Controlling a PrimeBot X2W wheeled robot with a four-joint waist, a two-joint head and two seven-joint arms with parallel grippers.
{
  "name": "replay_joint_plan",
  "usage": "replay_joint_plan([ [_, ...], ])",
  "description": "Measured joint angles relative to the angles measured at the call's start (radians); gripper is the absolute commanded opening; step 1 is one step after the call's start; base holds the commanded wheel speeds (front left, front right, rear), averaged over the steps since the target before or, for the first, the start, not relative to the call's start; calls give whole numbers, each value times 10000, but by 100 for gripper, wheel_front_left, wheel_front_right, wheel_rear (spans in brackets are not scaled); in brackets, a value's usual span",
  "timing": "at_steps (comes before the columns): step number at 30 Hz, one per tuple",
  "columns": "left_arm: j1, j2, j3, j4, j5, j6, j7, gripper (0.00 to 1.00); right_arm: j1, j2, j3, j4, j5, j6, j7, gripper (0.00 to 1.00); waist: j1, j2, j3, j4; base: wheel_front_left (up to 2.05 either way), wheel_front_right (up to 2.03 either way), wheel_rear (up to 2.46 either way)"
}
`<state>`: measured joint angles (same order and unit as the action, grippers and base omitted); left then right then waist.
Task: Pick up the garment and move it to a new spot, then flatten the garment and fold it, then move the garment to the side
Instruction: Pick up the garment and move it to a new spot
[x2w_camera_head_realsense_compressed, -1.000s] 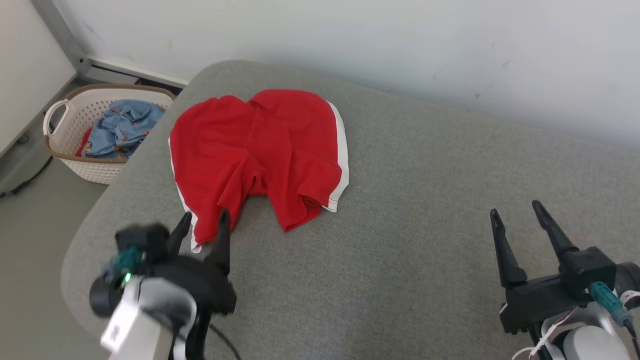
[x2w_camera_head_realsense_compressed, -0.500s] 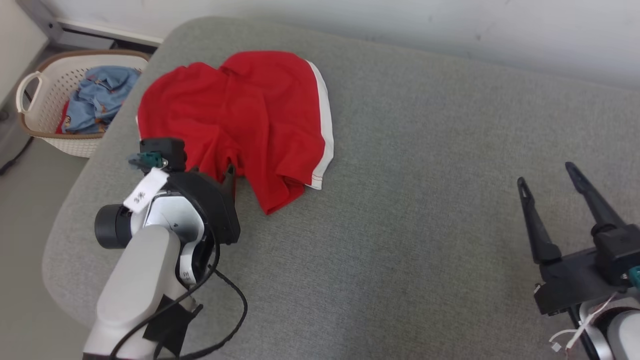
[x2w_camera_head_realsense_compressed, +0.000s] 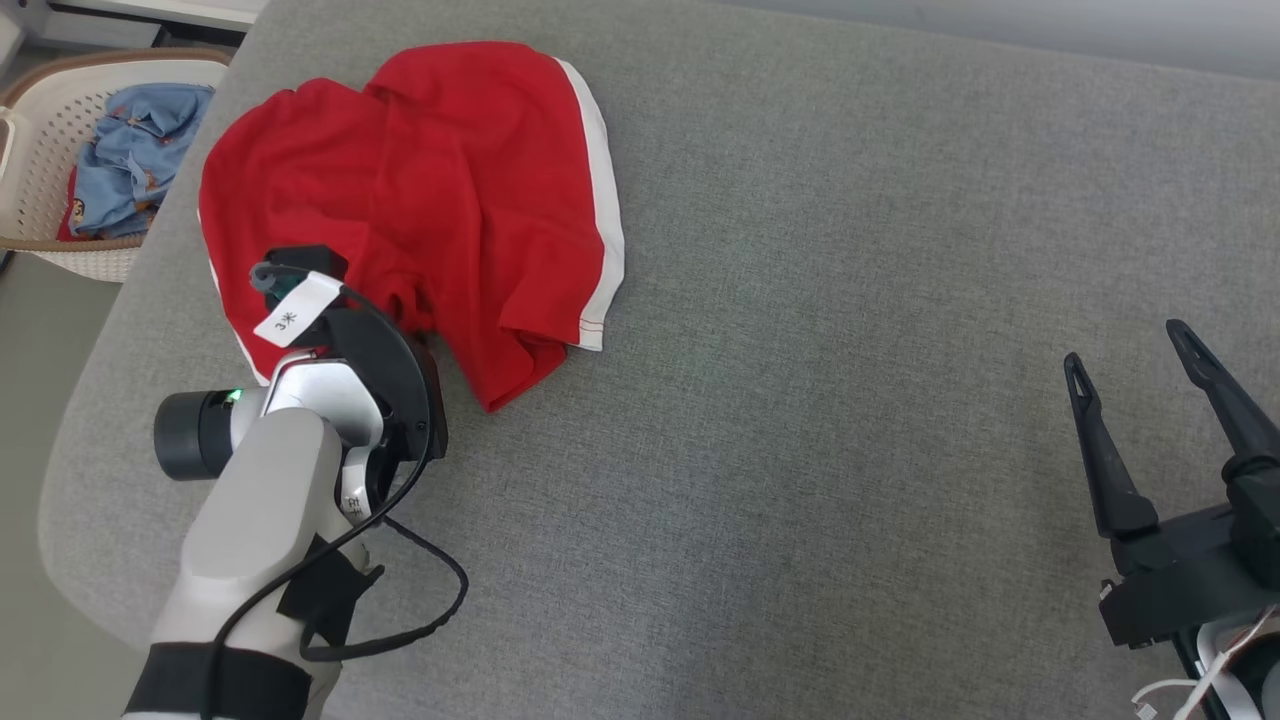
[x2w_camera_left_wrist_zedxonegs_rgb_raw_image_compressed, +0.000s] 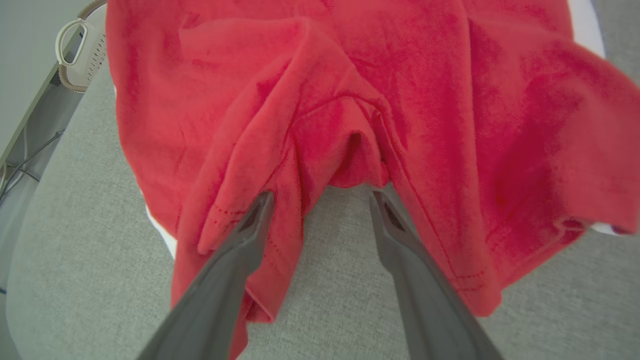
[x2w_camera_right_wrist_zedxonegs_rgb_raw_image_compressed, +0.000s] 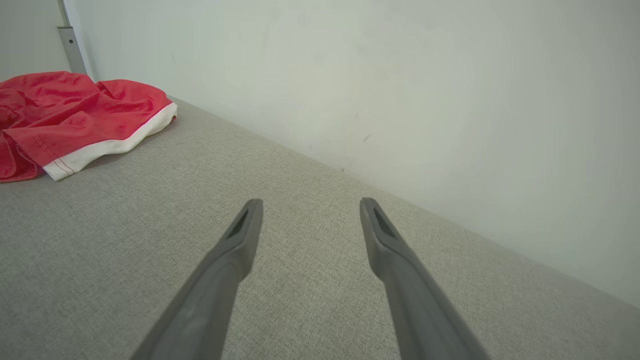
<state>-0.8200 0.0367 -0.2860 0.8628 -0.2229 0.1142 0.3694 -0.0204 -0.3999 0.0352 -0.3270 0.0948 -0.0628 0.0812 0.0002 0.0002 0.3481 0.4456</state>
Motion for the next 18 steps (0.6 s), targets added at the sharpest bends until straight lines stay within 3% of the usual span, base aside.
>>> replay_joint_plan([
  [6, -338, 44, -17, 522, 268, 6, -67, 100, 253, -82, -167, -405, 0, -75, 259, 100, -1, 0, 159, -86, 0, 0, 0],
  [7, -418, 38, -19, 604, 313, 13, -111, 49, 325, -90, -221, -493, 0, -81, 318, 100, -1, 0, 188, -100, 0, 0, 0],
  [8, -498, 27, -6, 679, 313, 15, -146, 8, 384, -104, -265, -573, 0, -88, 351, 100, -1, 0, 217, -111, 0, 0, 0],
  [9, -561, 19, 0, 729, 313, 19, -180, 0, 432, -111, -318, -673, 0, -90, 433, 100, -1, 0, 250, -118, 0, 0, 0],
  [18, -1136, -111, 88, 1407, 263, 84, -456, 0, 560, -165, -562, -961, 6, -171, 729, 100, -1, 0, 384, -15, 0, 0, 0],
])
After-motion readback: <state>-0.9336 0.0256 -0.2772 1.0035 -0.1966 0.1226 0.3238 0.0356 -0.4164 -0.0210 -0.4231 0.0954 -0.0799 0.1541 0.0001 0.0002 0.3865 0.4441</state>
